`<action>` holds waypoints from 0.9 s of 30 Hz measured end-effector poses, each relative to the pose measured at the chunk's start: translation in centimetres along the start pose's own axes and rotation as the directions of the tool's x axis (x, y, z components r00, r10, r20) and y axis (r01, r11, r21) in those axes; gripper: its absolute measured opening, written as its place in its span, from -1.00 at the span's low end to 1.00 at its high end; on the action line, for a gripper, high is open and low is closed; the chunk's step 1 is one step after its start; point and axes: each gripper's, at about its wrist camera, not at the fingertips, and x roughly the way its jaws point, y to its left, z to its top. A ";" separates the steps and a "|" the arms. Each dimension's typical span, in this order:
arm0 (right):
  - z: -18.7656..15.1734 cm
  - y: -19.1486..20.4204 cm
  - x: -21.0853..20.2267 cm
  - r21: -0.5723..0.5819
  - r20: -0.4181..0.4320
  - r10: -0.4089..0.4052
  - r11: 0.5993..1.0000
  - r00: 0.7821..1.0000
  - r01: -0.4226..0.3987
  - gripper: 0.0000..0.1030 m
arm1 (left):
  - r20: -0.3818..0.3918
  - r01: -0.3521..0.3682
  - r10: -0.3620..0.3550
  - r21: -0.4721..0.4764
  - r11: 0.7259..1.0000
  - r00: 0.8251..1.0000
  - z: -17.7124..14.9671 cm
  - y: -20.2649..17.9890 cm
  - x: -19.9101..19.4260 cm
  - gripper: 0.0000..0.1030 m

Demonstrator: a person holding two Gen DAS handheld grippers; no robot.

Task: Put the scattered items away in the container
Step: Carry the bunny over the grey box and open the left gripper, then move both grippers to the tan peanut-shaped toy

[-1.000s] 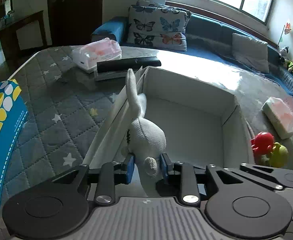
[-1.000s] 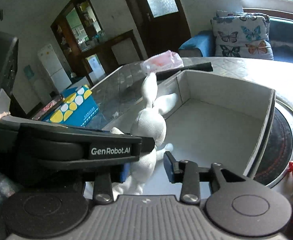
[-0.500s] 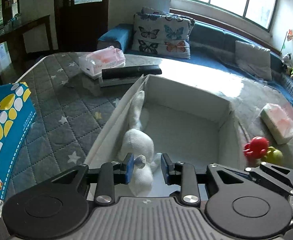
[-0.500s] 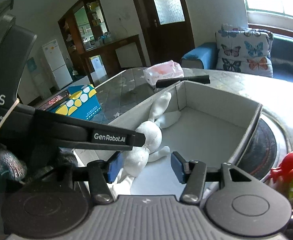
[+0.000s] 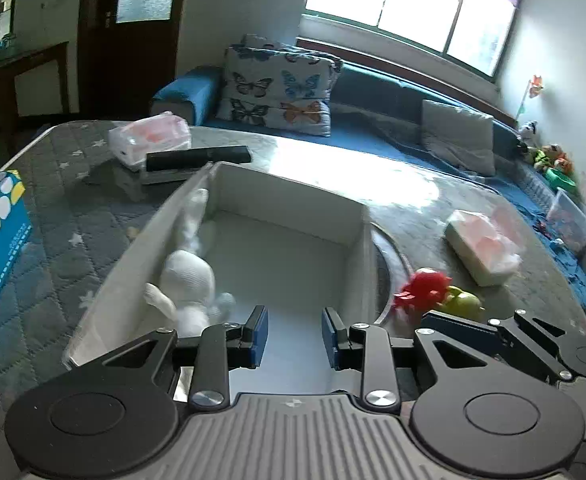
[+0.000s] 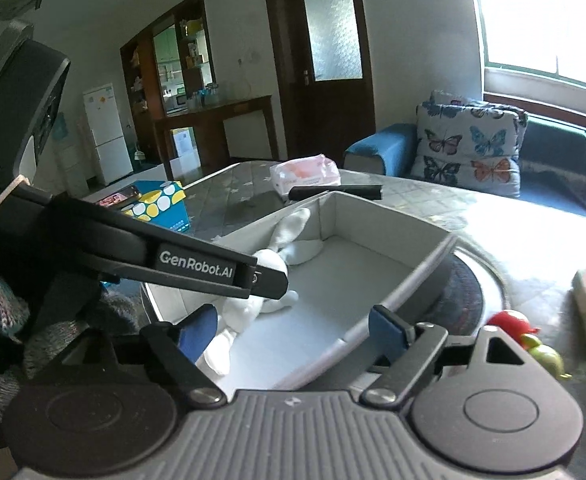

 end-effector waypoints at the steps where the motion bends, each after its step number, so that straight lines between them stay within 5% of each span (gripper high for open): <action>1: -0.1 -0.1 -0.4 -0.001 0.002 -0.006 1.000 1.000 0.006 0.68 | 0.001 0.007 -0.007 0.003 1.000 1.000 -0.1 -0.3 -0.1 -0.38; 11: -2.3 -1.5 -4.9 -0.001 0.038 -0.080 0.997 0.996 0.080 1.00 | -0.005 0.092 -0.092 0.039 0.995 0.996 -1.7 -3.8 -0.8 -0.38; 27: -7.4 -5.4 -10.4 0.054 0.021 -0.208 0.977 0.978 0.206 1.00 | -0.105 0.230 -0.220 0.092 0.969 0.970 -4.8 -9.0 0.9 -0.38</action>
